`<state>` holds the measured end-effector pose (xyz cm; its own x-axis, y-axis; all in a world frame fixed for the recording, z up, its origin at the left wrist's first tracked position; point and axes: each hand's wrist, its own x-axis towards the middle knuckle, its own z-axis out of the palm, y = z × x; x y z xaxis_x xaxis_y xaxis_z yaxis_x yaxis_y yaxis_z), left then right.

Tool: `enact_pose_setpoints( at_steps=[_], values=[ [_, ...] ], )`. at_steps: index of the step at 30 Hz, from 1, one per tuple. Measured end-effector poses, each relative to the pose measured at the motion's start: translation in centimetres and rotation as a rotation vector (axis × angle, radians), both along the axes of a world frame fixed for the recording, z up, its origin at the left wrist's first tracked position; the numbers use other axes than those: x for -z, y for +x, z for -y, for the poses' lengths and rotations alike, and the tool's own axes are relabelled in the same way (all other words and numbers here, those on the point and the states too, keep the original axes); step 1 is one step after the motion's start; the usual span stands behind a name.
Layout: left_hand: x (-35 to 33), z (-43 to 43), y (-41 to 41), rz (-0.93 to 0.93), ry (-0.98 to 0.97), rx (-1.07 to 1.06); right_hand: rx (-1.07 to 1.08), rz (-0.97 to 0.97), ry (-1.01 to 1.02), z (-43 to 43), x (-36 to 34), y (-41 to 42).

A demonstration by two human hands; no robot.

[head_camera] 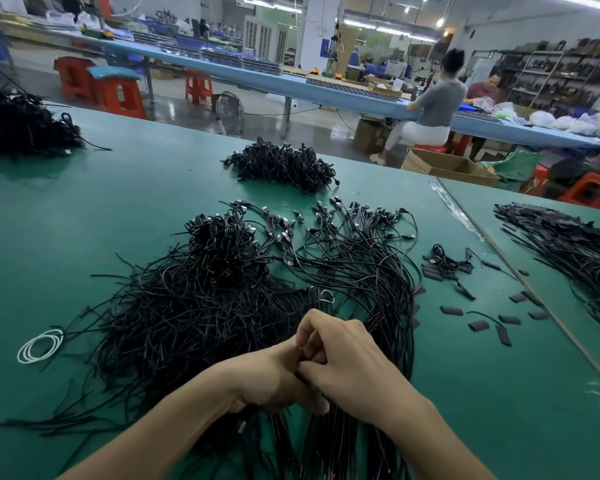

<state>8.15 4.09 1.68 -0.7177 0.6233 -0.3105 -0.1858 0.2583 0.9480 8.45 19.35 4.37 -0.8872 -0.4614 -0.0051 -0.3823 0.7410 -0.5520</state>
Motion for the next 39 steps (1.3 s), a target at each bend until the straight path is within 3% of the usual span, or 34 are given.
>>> enact_pose_setpoints(
  at_steps=[8,14,19,22,27,33,35,39],
  values=[
    [0.2,-0.2,-0.1,-0.091,0.038,-0.089,-0.017,0.0,-0.043,0.1,-0.4,-0.4],
    [0.5,-0.1,-0.3,0.061,0.047,-0.151,-0.096,-0.17,0.043,-0.3,-0.6,-0.1],
    [0.6,-0.7,-0.7,0.287,0.38,-0.308,-0.048,-0.253,-0.026,-0.4,-0.4,-0.1],
    [0.5,-1.3,-0.9,0.26,0.465,-0.407,0.1,-0.3,-0.171,0.0,0.3,0.0],
    [0.6,-2.0,-0.9,0.061,0.618,-0.471,0.401,-0.141,-0.647,0.0,0.4,-0.8],
    [0.6,-1.5,-1.4,-0.432,0.232,-0.657,0.36,0.218,-1.089,-0.8,-0.3,-1.1],
    [0.6,-1.4,-1.4,-0.43,0.209,-0.684,0.338,0.327,-1.181,-0.8,-0.3,-1.0],
    [0.7,-1.2,-1.1,-0.34,0.292,-0.642,0.359,0.416,-1.154,-1.3,0.0,-1.1]
  ],
)
